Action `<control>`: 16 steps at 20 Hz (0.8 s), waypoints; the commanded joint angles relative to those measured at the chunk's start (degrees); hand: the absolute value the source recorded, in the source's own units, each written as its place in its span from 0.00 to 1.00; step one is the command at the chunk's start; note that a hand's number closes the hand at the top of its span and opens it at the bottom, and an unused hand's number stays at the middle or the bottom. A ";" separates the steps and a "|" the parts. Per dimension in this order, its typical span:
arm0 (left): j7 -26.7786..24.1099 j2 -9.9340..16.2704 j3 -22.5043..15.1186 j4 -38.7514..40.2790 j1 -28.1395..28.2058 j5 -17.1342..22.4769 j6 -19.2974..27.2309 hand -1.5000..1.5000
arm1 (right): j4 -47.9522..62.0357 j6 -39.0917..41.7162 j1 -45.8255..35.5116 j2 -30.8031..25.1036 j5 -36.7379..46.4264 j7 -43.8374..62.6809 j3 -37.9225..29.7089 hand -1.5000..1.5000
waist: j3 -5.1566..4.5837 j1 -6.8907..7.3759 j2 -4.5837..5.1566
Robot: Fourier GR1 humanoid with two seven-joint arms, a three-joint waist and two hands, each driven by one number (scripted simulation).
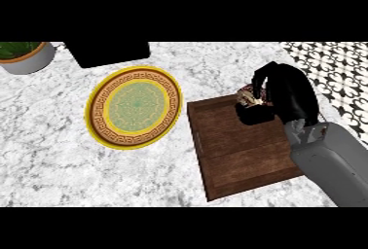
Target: Pick the cupcake from the tray and place it in the plate
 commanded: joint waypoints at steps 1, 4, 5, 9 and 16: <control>-8.48 -1.56 -1.41 -11.09 -16.28 3.50 1.60 0.50 | -2.18 -1.76 -2.37 3.80 1.72 2.78 1.22 1.00 | 0.10 0.05 0.85; -8.75 -1.04 0.07 -10.28 -18.54 3.74 1.38 0.50 | -2.15 -2.50 -3.76 6.19 2.98 4.96 2.04 1.00 | 0.01 1.10 1.50; -8.87 -0.56 0.61 -10.12 -19.22 3.75 1.08 0.50 | -2.19 -2.58 -4.22 6.86 3.34 5.79 2.26 1.00 | 0.02 1.31 1.64; -9.27 -0.41 0.16 -9.07 -22.33 3.23 -0.09 0.50 | -1.15 -4.07 -6.03 10.90 4.04 8.26 2.52 1.00 | 0.03 2.68 2.70; -9.61 -0.57 1.58 -7.62 -25.94 3.65 -1.57 0.50 | 3.82 -5.29 -8.71 15.91 6.89 11.44 2.58 1.00 | -0.01 4.85 4.03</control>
